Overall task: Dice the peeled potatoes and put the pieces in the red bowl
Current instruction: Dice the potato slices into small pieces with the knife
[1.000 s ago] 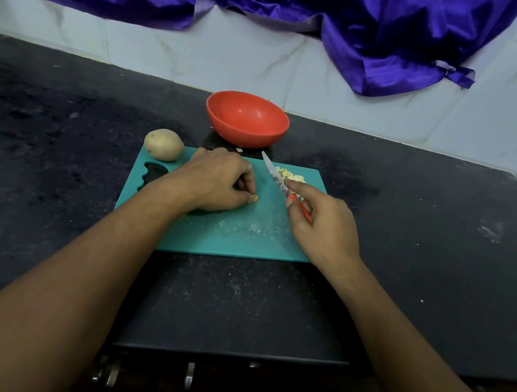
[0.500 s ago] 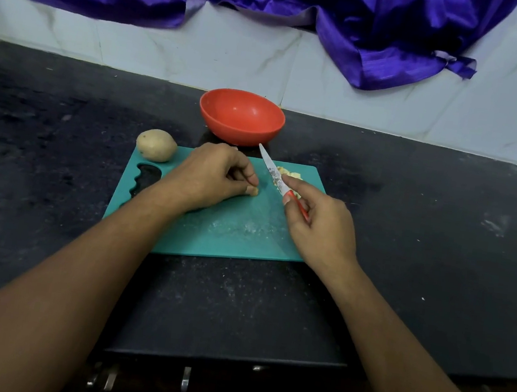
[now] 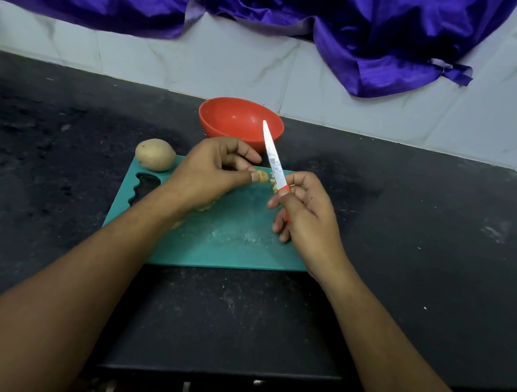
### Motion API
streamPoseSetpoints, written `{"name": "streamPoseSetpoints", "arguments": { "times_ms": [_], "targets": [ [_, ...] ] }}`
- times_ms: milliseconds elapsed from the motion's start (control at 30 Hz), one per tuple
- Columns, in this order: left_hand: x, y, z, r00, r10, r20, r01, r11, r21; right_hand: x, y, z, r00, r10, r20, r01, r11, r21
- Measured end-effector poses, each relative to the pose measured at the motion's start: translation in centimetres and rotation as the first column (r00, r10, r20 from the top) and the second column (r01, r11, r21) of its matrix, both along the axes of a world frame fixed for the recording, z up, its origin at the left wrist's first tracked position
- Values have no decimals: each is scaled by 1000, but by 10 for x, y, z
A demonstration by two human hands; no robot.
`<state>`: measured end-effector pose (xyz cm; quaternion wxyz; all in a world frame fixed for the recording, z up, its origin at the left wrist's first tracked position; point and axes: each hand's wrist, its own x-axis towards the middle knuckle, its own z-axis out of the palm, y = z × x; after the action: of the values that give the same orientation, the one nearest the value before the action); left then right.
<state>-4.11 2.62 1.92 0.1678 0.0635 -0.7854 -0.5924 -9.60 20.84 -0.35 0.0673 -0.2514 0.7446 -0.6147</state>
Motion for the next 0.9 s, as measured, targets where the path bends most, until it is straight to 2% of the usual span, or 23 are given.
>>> {"name": "streamPoseSetpoints", "arguments": {
  "times_ms": [67, 167, 267, 433, 900],
  "targets": [
    [2, 2, 4, 1000, 10, 6, -10, 999, 35, -2, -1, -4, 994, -43, -103, 48, 998, 45],
    [4, 4, 7, 1000, 11, 28, -13, 997, 79, -4, -2, -9, 944, -88, -317, 156, 968, 194],
    [2, 1, 5, 1000, -6, 22, 5, 999, 47, -1, -4, -7, 899, -65, -432, 208, 934, 291],
    [4, 1, 6, 998, -59, 15, 58, 996, 66, 0, -6, -5, 886, -54, -460, 238, 904, 354],
    [11, 3, 17, 989, -130, 64, 124, 988, 89, -4, -5, -6, 873, -20, -487, 236, 891, 387]
  ]
}}
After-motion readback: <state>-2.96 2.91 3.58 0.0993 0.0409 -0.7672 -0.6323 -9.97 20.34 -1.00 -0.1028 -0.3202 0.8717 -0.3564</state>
